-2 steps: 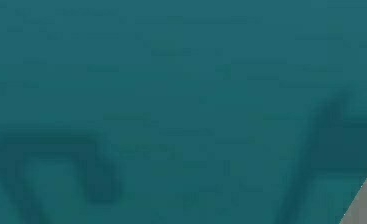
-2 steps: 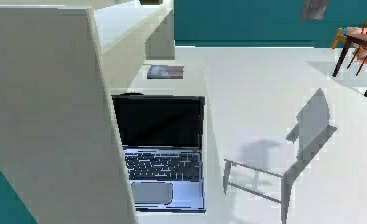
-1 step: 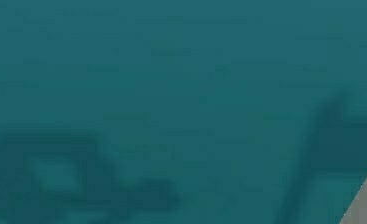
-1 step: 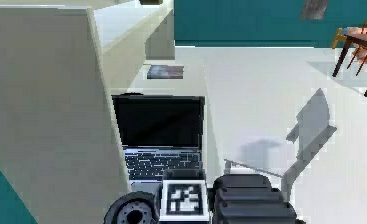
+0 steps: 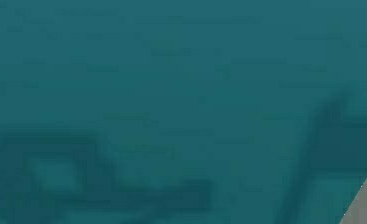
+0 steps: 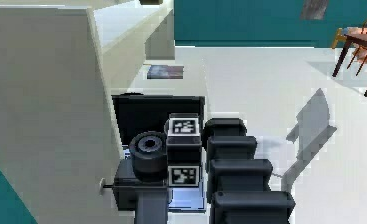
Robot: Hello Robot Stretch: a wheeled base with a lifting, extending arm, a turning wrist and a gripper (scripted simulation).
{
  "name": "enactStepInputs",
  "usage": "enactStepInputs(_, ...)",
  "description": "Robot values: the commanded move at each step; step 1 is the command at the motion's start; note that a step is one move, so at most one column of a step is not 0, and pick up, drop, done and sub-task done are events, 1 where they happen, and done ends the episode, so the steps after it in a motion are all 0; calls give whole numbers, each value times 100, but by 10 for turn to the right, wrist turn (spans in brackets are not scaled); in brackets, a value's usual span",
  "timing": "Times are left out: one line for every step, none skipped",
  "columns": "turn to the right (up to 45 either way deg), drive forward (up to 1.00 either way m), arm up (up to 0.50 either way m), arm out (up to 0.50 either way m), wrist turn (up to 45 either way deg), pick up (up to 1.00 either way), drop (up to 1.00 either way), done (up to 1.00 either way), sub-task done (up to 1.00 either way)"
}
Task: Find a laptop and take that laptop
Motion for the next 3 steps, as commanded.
enactStepInputs(0,0,0,0,450,0,0,0,0)
enactStepInputs(0,0,0,0,450,0,0,0,0)
enactStepInputs(0,0,0,0,450,0,0,0,0)
